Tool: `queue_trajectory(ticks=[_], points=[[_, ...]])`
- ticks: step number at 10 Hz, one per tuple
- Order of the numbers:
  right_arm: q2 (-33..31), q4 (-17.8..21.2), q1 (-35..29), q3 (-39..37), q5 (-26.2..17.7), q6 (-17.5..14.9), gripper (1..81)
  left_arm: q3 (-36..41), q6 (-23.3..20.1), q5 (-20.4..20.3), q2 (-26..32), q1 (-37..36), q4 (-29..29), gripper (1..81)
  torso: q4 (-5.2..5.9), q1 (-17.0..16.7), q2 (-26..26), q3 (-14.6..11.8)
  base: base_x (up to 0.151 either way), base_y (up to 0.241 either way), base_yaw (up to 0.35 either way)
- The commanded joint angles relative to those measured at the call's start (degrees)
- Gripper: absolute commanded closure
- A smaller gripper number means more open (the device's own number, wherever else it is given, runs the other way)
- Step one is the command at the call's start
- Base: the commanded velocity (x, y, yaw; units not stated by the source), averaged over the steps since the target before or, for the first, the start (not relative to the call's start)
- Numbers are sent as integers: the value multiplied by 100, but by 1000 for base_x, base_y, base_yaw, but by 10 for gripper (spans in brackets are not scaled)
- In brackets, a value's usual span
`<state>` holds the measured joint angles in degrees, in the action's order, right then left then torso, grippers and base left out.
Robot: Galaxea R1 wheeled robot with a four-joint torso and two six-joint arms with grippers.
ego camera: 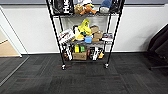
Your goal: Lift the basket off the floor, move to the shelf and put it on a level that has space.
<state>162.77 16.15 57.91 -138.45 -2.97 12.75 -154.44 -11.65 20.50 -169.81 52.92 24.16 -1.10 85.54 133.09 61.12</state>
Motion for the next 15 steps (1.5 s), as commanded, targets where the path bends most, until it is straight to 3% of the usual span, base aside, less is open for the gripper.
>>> queue_trajectory(ticks=[1,9,10,15], points=[[-611,433,-529,837,25,8,10,424,23,349,316,-752,343,10,0,0,0,0,0,0,0],[-638,502,-573,988,60,8,10,889,14,454,387,-937,414,10,0,0,0,2,0,0,0],[-629,502,-573,988,60,16,811,889,14,454,387,-937,414,811,0,0,0,2,0,0,0],[-620,512,-582,996,60,8,811,993,-3,488,395,-928,423,811,0,0,0,2,0,0,0]])
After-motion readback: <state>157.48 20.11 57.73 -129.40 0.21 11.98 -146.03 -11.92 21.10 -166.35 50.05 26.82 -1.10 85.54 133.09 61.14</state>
